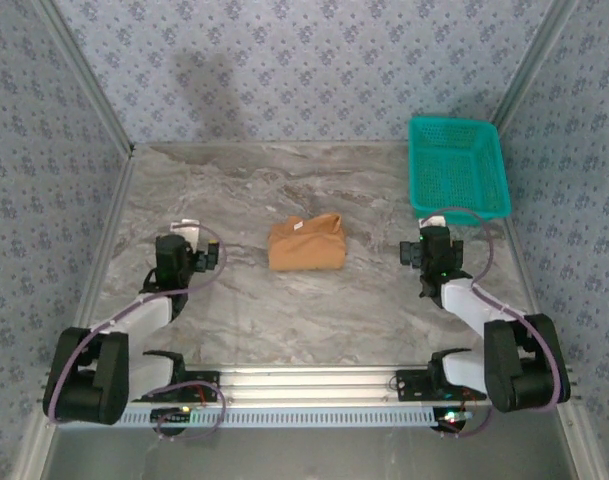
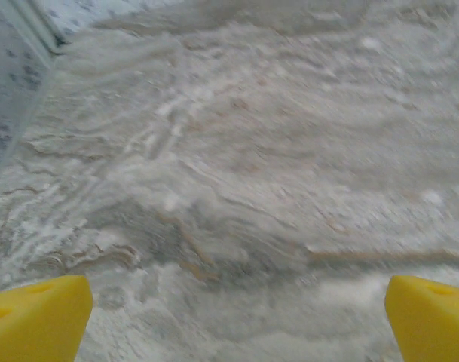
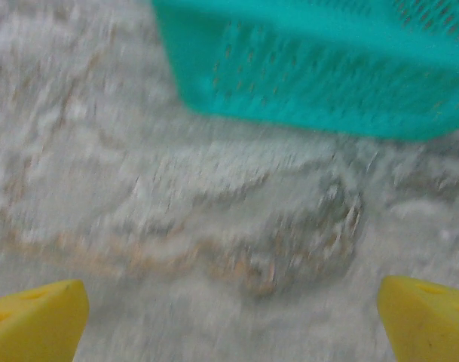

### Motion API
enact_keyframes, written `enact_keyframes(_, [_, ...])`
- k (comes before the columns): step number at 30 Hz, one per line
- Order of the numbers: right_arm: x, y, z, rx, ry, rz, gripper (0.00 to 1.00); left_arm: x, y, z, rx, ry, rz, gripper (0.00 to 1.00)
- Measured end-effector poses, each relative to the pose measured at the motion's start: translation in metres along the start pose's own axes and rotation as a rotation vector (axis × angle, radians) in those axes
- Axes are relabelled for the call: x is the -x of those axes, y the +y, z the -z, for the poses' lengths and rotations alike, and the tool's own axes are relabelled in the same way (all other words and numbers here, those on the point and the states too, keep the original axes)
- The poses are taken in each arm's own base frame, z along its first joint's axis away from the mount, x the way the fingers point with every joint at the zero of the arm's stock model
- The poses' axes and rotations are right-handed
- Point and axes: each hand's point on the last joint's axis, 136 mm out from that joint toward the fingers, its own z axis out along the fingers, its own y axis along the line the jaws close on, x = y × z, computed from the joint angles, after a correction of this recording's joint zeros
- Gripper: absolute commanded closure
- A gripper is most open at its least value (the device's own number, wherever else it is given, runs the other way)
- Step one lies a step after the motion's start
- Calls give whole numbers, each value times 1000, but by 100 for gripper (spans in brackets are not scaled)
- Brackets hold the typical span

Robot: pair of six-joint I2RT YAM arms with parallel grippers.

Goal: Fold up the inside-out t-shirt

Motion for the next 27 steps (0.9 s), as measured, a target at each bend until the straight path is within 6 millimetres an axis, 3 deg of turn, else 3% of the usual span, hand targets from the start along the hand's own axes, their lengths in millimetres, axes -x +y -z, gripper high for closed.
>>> enact_keyframes(8, [12,-1,-35,45,-122,-46,0,-13,19,-31,21,-42,97,0])
enact_keyframes(12, [11,1,-38,82,-179,-68,0,-31,12,-45,-10,17,102,0])
enact_keyframes(14, [4,4,-40,97,-166,-64,0,-22,14,-49,-9,3,114,0])
enact_keyframes(18, [12,6,-38,111,-203,-70,0,0,21,-54,5,-46,137,0])
enact_keyframes(27, [17,6,-37,115,-226,-74,0,-2,21,-55,4,-38,148,0])
